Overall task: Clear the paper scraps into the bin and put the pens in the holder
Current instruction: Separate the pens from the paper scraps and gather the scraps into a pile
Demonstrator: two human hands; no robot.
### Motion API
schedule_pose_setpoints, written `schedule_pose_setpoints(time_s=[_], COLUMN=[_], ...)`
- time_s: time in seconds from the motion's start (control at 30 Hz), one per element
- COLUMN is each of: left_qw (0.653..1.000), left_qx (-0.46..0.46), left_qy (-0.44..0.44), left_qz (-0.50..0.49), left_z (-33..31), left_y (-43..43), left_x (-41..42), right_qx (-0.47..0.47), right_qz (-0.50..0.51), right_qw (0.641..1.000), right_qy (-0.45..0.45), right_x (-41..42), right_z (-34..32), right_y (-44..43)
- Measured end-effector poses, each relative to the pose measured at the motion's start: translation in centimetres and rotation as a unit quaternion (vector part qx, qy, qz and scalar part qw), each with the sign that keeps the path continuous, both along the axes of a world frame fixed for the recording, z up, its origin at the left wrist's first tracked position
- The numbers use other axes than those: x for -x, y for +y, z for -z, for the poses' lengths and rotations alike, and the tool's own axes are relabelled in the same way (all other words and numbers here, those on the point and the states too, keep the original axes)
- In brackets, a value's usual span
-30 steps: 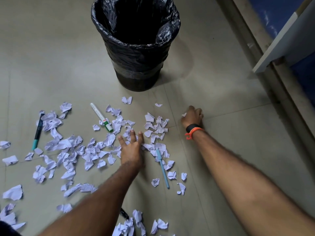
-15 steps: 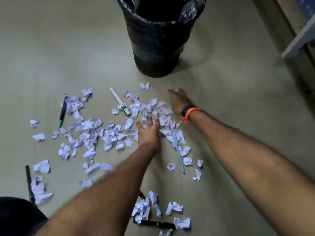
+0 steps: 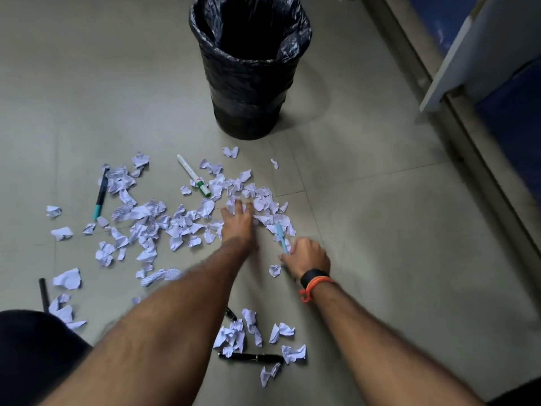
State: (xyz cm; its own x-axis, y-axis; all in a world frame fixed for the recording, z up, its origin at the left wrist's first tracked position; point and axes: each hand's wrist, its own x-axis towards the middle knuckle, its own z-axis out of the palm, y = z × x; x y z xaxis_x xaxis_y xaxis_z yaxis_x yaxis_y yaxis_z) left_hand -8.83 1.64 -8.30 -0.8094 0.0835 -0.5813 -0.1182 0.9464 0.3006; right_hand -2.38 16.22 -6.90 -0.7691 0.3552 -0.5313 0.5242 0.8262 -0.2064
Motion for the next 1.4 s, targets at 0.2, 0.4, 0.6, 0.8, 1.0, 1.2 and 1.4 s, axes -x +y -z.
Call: schedule_pose_setpoints(time_s=[0.2, 0.4, 0.6, 0.8, 1.0, 1.2, 1.4], left_qw=[0.991, 0.960, 0.985, 0.988, 0.991, 0.983, 0.994], left_qx=[0.034, 0.081, 0.071, 0.067, -0.003, -0.054, -0.013], left_qy=[0.122, 0.219, 0.116, 0.118, 0.126, 0.169, 0.111], left_qz=[0.049, 0.156, 0.106, 0.074, 0.042, -0.035, -0.020], left_z=[-0.5, -0.3, 1.6, 1.2, 0.8, 0.7, 0.6], left_y=[-0.2, 1.2, 0.9, 1.5, 0.8, -1.0, -1.7], left_x=[-3.8, -5.3, -6.1, -6.2, -6.8, -8.2, -13.0], right_qx=[-0.001, 0.055, 0.003, 0.035, 0.116, 0.193, 0.060], right_qz=[-0.017, 0.105, 0.092, 0.353, 0.295, 0.152, 0.260], right_qw=[1.000, 0.991, 0.994, 0.930, 0.939, 0.951, 0.961], right_qy=[-0.022, 0.056, 0.059, 0.099, 0.133, 0.188, 0.076], right_x=[-0.3, 1.4, 2.6, -4.3, -4.8, -1.4, -11.3], right_z=[0.9, 0.0, 0.9, 3.0, 4.0, 2.9, 0.5], right_y=[-1.5, 2.6, 6.1, 3.5, -2.1, -3.1, -0.1])
